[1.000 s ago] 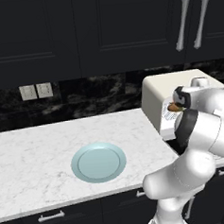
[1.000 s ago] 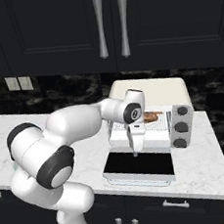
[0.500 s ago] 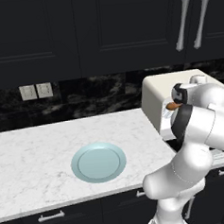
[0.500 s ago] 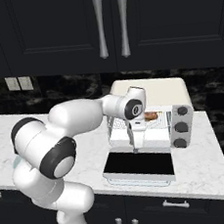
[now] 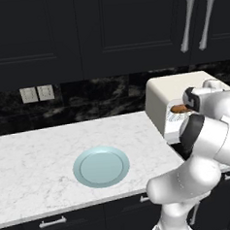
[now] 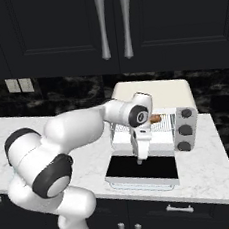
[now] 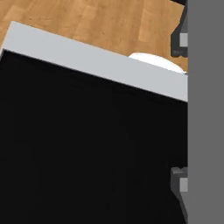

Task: Pick up the kebab skewer and baguette bread, and place them inside the toaster oven. Close the toaster oven door and start by setting the timer.

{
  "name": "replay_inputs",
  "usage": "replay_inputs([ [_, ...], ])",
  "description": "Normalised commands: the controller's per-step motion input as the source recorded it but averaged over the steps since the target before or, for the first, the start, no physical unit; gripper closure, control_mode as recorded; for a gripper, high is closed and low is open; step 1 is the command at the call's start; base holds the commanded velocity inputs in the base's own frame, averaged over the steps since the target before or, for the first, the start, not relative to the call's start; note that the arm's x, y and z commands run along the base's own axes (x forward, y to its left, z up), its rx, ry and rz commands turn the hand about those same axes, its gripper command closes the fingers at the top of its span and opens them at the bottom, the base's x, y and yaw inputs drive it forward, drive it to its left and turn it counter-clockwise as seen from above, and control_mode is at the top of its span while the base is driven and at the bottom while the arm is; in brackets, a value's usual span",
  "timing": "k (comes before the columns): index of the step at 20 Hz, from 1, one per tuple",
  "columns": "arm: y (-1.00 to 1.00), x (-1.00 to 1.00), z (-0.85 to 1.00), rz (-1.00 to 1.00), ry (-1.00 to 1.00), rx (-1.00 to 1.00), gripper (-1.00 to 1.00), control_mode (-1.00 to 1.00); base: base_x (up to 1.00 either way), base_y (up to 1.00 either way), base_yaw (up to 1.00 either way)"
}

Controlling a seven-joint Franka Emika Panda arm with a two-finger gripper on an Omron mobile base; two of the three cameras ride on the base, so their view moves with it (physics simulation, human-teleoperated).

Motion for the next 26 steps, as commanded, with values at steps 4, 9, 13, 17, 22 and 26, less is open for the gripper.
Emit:
replay_inputs([
  [4, 0.0, -0.9, 0.11, 0.14, -0.05, 0.0, -1.0, -1.0, 0.0, 0.0, 0.0],
  [9, 0.01, -1.0, 0.1, 0.44, -0.07, 0.0, -1.0, -1.0, 0.0, 0.0, 0.0],
  [13, 0.07, -0.85, 0.0, 0.52, 0.0, 0.0, -1.0, -1.0, 0.0, 0.0, 0.0],
  [17, 0.17, -0.39, 0.0, 0.4, -0.01, 0.01, -1.0, -1.0, 0.0, 0.0, 0.0],
  [22, 0.0, -0.29, 0.0, 0.34, -0.04, 0.07, -1.0, -1.0, 0.0, 0.0, 0.0],
  [26, 0.0, 0.08, -0.06, 0.26, 0.0, 0.08, -1.0, -1.0, 0.0, 0.0, 0.0],
])
